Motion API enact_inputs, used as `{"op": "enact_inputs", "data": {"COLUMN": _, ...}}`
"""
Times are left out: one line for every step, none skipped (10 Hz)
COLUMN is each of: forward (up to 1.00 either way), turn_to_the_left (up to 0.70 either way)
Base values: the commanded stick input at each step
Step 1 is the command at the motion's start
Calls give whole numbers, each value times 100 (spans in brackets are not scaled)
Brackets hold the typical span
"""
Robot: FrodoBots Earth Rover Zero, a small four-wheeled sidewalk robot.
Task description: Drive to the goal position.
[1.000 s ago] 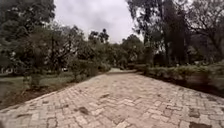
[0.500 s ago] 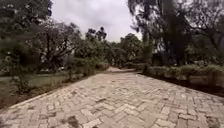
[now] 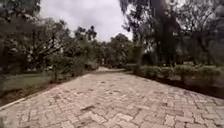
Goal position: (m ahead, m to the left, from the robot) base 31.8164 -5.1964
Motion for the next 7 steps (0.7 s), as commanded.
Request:
{"op": "enact_inputs", "data": {"forward": 70, "turn_to_the_left": 0}}
{"op": "enact_inputs", "data": {"forward": 70, "turn_to_the_left": 0}}
{"op": "enact_inputs", "data": {"forward": 70, "turn_to_the_left": 0}}
{"op": "enact_inputs", "data": {"forward": 70, "turn_to_the_left": 0}}
{"op": "enact_inputs", "data": {"forward": 70, "turn_to_the_left": 0}}
{"op": "enact_inputs", "data": {"forward": 70, "turn_to_the_left": 0}}
{"op": "enact_inputs", "data": {"forward": 70, "turn_to_the_left": 0}}
